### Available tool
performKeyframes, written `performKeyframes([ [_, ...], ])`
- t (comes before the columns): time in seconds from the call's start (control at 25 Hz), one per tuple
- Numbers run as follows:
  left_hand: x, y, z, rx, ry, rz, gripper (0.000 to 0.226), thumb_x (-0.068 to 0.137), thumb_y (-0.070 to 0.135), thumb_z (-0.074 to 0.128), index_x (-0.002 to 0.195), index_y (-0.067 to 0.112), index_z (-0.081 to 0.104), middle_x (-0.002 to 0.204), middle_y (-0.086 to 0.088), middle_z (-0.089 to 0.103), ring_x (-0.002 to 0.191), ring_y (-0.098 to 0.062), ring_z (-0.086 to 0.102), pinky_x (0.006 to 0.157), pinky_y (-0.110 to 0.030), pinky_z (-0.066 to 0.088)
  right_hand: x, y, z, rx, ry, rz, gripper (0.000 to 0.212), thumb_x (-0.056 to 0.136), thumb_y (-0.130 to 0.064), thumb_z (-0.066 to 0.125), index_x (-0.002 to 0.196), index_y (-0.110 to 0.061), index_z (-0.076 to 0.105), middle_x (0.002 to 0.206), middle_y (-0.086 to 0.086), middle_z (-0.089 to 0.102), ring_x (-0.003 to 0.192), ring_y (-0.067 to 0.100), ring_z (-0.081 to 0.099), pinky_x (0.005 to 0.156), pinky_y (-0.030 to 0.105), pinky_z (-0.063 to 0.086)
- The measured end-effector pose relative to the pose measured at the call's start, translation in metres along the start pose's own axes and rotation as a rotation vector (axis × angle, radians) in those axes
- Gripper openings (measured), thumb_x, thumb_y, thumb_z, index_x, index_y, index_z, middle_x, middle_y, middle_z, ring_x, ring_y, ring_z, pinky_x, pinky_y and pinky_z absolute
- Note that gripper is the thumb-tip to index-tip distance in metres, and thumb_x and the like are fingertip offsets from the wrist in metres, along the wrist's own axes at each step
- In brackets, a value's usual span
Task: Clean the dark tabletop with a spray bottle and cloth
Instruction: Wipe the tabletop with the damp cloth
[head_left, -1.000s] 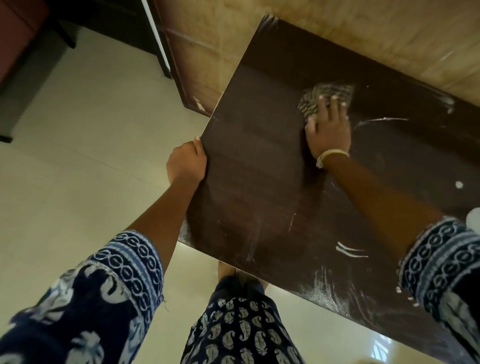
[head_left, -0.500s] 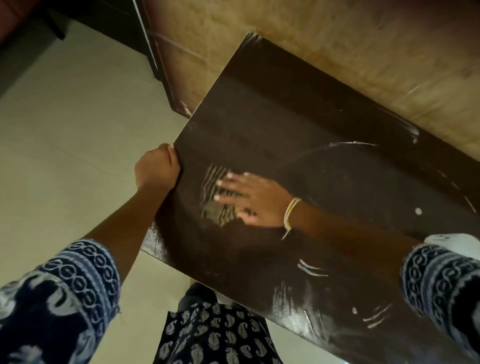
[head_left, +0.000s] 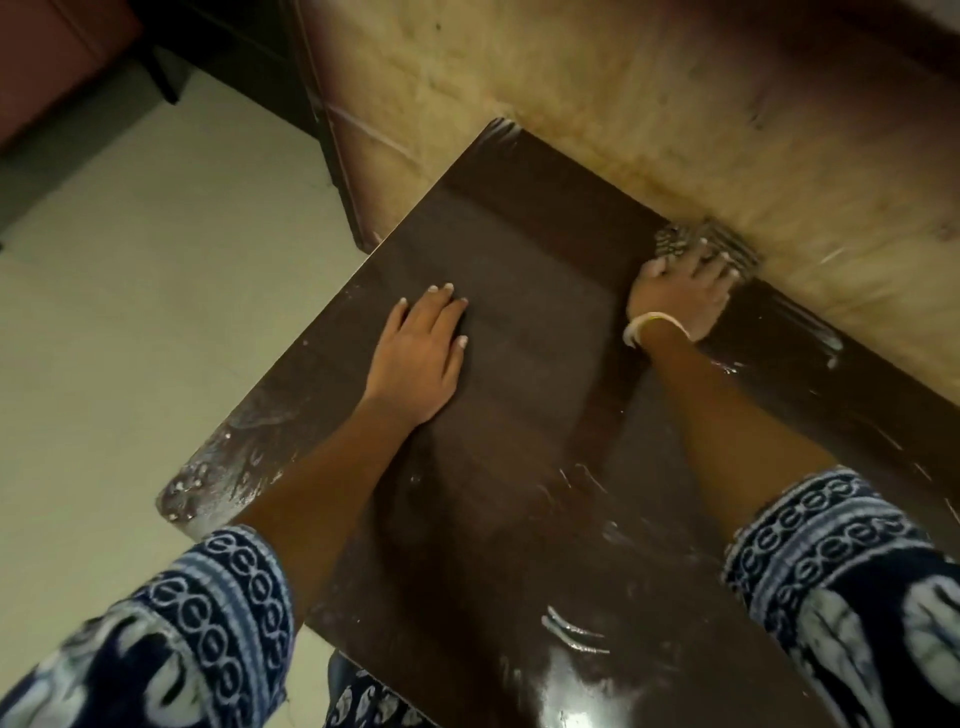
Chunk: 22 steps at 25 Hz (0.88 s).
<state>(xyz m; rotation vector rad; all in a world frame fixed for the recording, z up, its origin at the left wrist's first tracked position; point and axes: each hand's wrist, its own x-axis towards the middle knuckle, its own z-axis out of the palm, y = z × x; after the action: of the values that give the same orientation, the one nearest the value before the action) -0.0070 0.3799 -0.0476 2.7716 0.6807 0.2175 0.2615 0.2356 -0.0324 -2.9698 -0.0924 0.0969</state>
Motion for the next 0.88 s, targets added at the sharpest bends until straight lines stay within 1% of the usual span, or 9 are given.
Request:
performKeyframes([
  [0.04,-0.001,0.004,0.005,0.011,-0.001,-0.006,0.049,0.100,0.033,0.037,0.143,0.011,0.046,0.151,-0.010,0.042,0.143,-0.025,0.034,0.117,-0.047,0.027,-0.013,-0.021,0.006,-0.014,-0.012,-0.175,0.065,0.096,-0.041,0.030,0.154,-0.014,0.020,0.159,0.019,0.021,0.147,0.038,0.016,0.118,0.049,0.017],
  [0.2,-0.002,0.006,0.008,0.005,0.026,-0.008,0.048,0.097,0.031,0.044,0.142,0.012,0.048,0.151,-0.010,0.043,0.143,-0.026,0.034,0.118,-0.047,0.024,-0.078,-0.069,0.028,-0.102,-0.200,-1.096,0.060,0.095,-0.041,0.038,0.152,-0.025,0.029,0.159,0.008,0.026,0.147,0.030,0.020,0.116,0.047,0.023],
  [0.28,-0.001,0.008,0.006,-0.011,0.033,-0.023,0.048,0.096,0.030,0.046,0.141,0.013,0.049,0.150,-0.008,0.044,0.143,-0.024,0.035,0.118,-0.045,0.023,-0.056,-0.066,0.024,-0.082,-0.223,-1.286,0.057,0.093,-0.040,0.039,0.149,-0.030,0.035,0.157,0.003,0.031,0.146,0.025,0.025,0.114,0.045,0.027],
  [0.36,0.000,0.009,0.006,-0.031,0.033,-0.036,0.047,0.096,0.030,0.046,0.141,0.015,0.050,0.151,-0.006,0.043,0.143,-0.022,0.034,0.118,-0.044,0.023,-0.012,-0.046,0.021,-0.038,-0.142,-1.097,0.056,0.092,-0.037,0.040,0.148,-0.029,0.038,0.155,0.004,0.035,0.144,0.026,0.029,0.113,0.048,0.031],
  [0.48,0.001,0.009,0.005,-0.046,0.047,-0.048,0.046,0.096,0.029,0.046,0.139,0.016,0.051,0.150,-0.005,0.045,0.142,-0.021,0.036,0.118,-0.043,0.025,0.049,0.023,0.004,-0.010,-0.058,-0.587,0.059,0.093,-0.039,0.034,0.150,-0.022,0.033,0.155,0.010,0.033,0.145,0.031,0.025,0.115,0.049,0.027],
  [0.56,0.002,0.010,0.004,-0.057,0.064,-0.049,0.045,0.095,0.029,0.046,0.138,0.016,0.053,0.148,-0.005,0.047,0.141,-0.020,0.038,0.117,-0.043,0.026,0.055,0.056,-0.006,-0.026,-0.034,-0.431,0.061,0.095,-0.041,0.029,0.152,-0.020,0.027,0.156,0.012,0.032,0.146,0.033,0.021,0.118,0.048,0.022],
  [0.72,0.001,0.009,0.004,-0.073,0.092,-0.063,0.043,0.094,0.029,0.047,0.135,0.016,0.055,0.146,-0.004,0.049,0.139,-0.019,0.040,0.116,-0.043,0.029,0.020,0.018,0.002,0.008,-0.037,-0.135,0.062,0.097,-0.041,0.027,0.155,-0.020,0.016,0.162,0.012,0.015,0.149,0.034,0.008,0.120,0.047,0.013],
  [0.8,0.001,0.009,0.003,-0.062,0.086,-0.067,0.044,0.095,0.028,0.046,0.136,0.016,0.055,0.147,-0.004,0.048,0.140,-0.020,0.040,0.116,-0.043,0.028,-0.011,-0.018,0.010,0.003,-0.044,-0.184,0.064,0.097,-0.041,0.029,0.155,-0.019,0.015,0.161,0.014,0.014,0.149,0.036,0.008,0.120,0.047,0.012],
  [0.88,-0.003,0.010,0.002,-0.050,0.058,-0.056,0.045,0.095,0.026,0.044,0.137,0.014,0.054,0.148,-0.006,0.047,0.140,-0.022,0.039,0.117,-0.044,0.027,-0.048,-0.049,0.021,-0.010,-0.065,-0.382,0.064,0.096,-0.040,0.032,0.155,-0.021,0.017,0.161,0.013,0.016,0.149,0.035,0.009,0.120,0.046,0.013],
])
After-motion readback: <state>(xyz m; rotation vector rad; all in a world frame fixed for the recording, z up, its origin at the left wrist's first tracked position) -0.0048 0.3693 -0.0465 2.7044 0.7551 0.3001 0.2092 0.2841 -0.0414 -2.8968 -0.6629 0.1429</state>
